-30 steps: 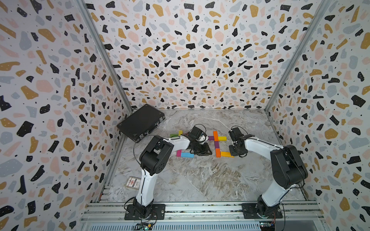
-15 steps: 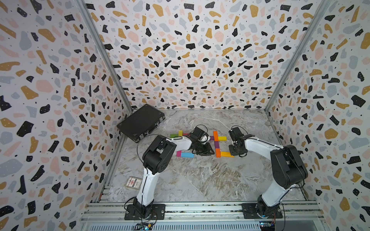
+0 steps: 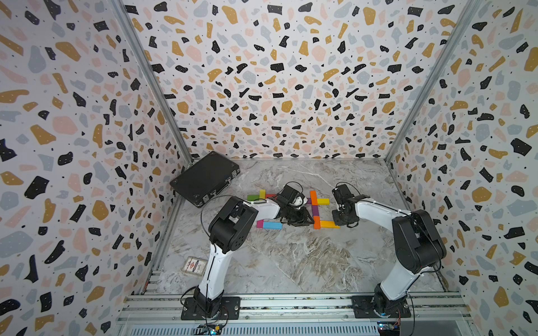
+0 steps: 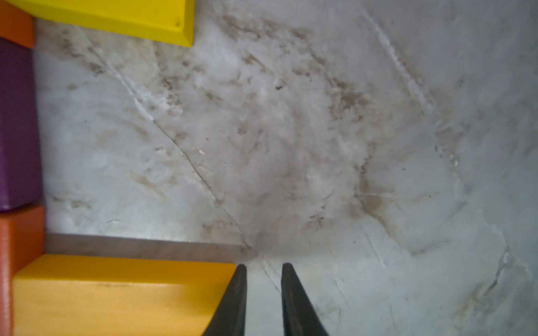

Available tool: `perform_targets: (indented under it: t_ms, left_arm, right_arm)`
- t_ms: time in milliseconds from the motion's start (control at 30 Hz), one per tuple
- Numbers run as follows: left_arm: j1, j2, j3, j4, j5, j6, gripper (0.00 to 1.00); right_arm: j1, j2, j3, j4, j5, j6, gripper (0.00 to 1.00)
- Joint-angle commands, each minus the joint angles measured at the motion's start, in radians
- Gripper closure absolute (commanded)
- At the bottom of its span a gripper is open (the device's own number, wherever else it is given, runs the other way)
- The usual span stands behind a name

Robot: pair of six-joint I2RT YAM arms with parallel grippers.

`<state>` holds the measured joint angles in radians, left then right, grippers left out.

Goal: Assemble the letter t with building blocks
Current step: Adjust the building blocks at the center of the board.

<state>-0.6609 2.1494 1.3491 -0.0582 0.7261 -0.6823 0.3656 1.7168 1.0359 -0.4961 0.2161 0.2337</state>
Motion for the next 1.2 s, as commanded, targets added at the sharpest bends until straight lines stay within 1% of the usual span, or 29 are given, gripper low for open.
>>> perform_targets:
  t_ms: [0, 100, 233, 467, 633, 800, 867, 933, 1000, 1067, 1133, 1167]
  left_arm:
    - [-0.011, 0.009, 0.027, 0.02, 0.024, -0.014, 0.68]
    - [-0.016, -0.007, 0.007, 0.019, 0.029, -0.03, 0.67]
    - [-0.018, -0.03, -0.04, 0.03, 0.018, -0.069, 0.67]
    - [-0.02, -0.012, -0.079, 0.162, 0.037, -0.163, 0.67]
    - [-0.021, 0.005, -0.083, 0.243, 0.059, -0.232, 0.67]
    - [-0.023, -0.007, -0.089, 0.245, 0.054, -0.237, 0.66]
    - [-0.023, -0.02, -0.085, 0.173, 0.035, -0.22, 0.64]
    - [-0.02, -0.069, -0.057, -0.07, -0.048, -0.114, 0.55]
    - [-0.02, -0.145, -0.063, -0.224, -0.136, -0.031, 0.49]
    - [-0.015, -0.219, -0.055, -0.331, -0.208, 0.045, 0.41]
    - [-0.002, -0.293, -0.043, -0.393, -0.224, 0.131, 0.0]
    - [0.004, -0.33, -0.042, -0.407, -0.227, 0.163, 0.0]
  right_arm:
    - [-0.004, -0.012, 0.027, -0.017, 0.039, -0.022, 0.75]
    - [-0.009, -0.019, 0.028, -0.023, 0.068, -0.043, 0.74]
    - [-0.034, -0.026, 0.023, -0.023, 0.027, -0.04, 0.74]
    - [-0.039, -0.039, -0.002, 0.002, -0.054, -0.019, 0.73]
    - [-0.039, -0.046, -0.01, 0.0, -0.054, -0.022, 0.73]
    - [-0.039, -0.058, -0.011, 0.003, -0.052, -0.021, 0.73]
    - [-0.04, -0.064, 0.0, -0.014, -0.049, -0.023, 0.73]
    - [-0.04, -0.082, 0.017, -0.05, -0.048, -0.03, 0.72]
    - [-0.04, -0.118, 0.022, -0.071, -0.048, -0.031, 0.71]
    - [-0.04, -0.161, 0.022, -0.083, -0.056, -0.031, 0.7]
    - [-0.04, -0.211, 0.033, -0.11, -0.075, -0.035, 0.67]
    - [-0.04, -0.242, 0.035, -0.117, -0.089, -0.038, 0.64]
